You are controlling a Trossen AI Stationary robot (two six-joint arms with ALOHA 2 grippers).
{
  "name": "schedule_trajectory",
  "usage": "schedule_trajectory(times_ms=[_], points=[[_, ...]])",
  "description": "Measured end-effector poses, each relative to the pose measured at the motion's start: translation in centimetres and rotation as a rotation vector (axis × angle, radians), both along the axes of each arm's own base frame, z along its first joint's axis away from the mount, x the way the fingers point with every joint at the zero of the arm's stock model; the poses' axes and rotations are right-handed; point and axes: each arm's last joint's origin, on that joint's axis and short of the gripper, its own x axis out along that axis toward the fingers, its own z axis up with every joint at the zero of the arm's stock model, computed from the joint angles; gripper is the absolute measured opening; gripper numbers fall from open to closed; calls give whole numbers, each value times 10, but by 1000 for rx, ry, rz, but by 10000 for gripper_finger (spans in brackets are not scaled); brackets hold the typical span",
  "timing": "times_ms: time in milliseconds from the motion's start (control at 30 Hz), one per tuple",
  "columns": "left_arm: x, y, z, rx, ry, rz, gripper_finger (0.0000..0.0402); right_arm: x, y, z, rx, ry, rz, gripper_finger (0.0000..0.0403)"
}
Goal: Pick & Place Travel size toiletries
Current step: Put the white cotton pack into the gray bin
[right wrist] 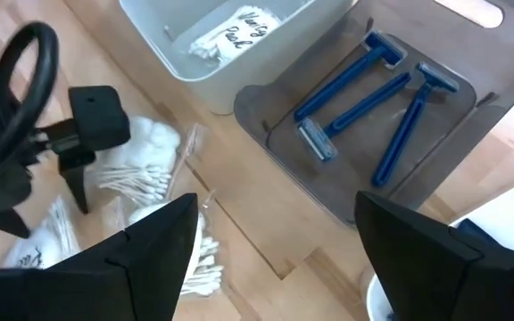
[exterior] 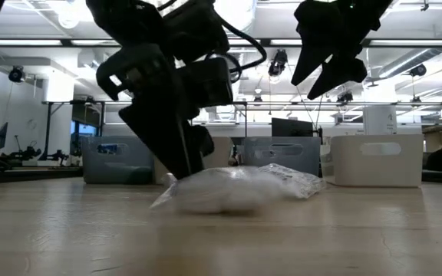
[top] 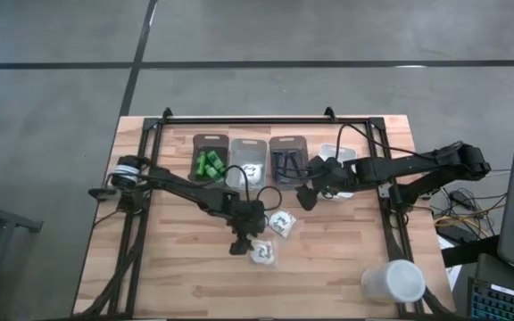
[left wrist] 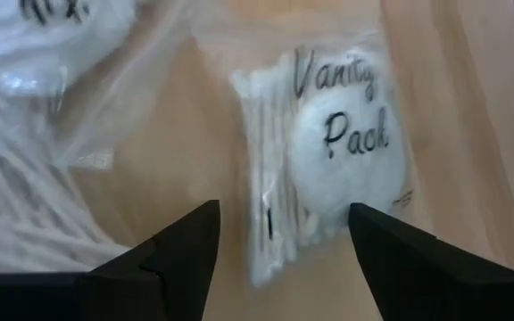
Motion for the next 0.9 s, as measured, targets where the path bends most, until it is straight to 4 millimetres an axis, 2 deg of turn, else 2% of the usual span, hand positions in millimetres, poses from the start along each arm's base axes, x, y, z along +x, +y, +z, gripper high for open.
schedule_trajectory(times_ms=[133, 267, 400, 600, 767, 900], points=[[0, 0, -2, -23, 15, 3, 247, -1, 0, -1, -3, 4, -2, 292], [0, -1, -3, -25, 17, 2, 223, 0, -1, -2, -14, 6, -13, 279], [0, -1, -3, -33, 24, -9, 176, 0, -1, -3, -15, 8, -14, 265], [-2, -1, -3, -38, 41, -8, 83, 0, -1, -3, -15, 5, -14, 245], [-4, -2, 8, -38, 55, -4, 21, 2, 1, -1, -16, -19, -3, 229], [-15, -4, 26, -26, 94, 10, 11, 4, 2, 7, -18, -44, 3, 219]])
